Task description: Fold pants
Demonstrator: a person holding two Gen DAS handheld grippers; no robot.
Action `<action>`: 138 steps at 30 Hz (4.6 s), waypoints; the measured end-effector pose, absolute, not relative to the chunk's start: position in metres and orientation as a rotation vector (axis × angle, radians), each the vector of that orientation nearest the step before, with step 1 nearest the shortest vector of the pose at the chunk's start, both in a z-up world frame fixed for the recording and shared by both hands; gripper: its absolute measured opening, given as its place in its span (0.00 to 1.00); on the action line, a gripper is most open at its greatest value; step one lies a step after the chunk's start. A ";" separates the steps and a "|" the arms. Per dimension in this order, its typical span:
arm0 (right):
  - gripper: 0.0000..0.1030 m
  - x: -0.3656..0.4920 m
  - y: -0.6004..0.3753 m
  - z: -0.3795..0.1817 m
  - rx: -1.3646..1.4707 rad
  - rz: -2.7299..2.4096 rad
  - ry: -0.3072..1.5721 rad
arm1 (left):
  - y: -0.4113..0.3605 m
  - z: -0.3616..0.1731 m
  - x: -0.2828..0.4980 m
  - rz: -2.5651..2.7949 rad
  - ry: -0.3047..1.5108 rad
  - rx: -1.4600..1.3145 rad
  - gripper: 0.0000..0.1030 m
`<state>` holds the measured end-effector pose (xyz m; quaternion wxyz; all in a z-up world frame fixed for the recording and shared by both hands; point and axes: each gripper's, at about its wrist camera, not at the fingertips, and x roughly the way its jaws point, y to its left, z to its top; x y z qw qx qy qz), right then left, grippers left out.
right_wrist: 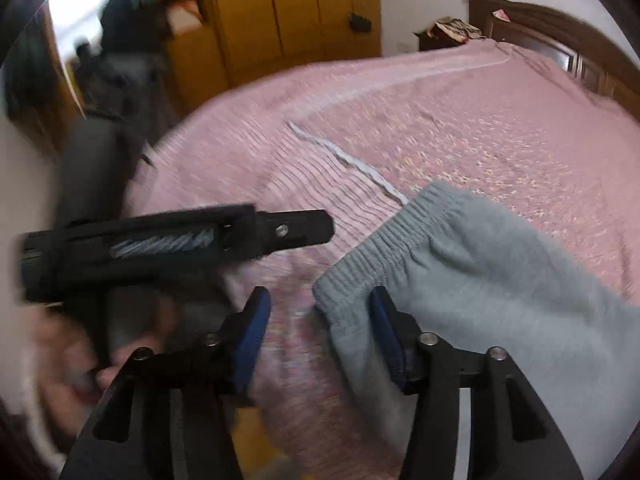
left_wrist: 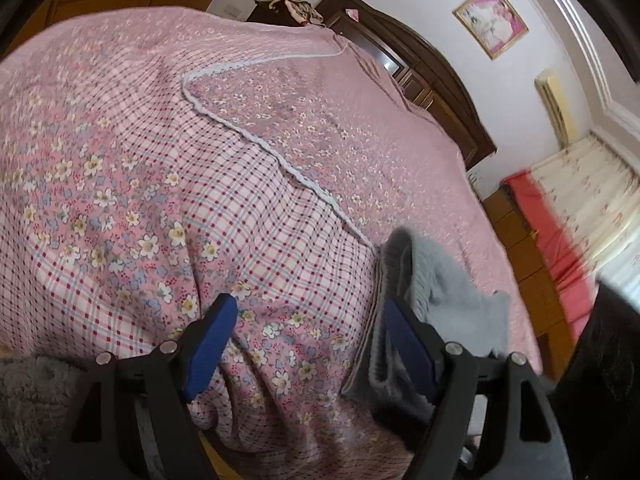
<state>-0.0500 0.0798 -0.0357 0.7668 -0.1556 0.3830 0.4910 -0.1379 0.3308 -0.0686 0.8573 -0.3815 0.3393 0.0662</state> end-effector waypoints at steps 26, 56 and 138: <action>0.68 0.099 -0.212 -0.095 0.400 0.996 1.161 | 0.257 -0.057 -0.061 0.159 0.925 -0.324 0.82; 0.14 0.186 -0.302 -0.109 0.457 1.032 1.361 | 0.032 -0.074 0.067 0.043 0.862 -0.065 0.87; 0.72 0.128 -0.364 -0.138 0.869 1.129 1.013 | 0.079 -0.041 -0.020 -0.036 0.999 -0.086 0.59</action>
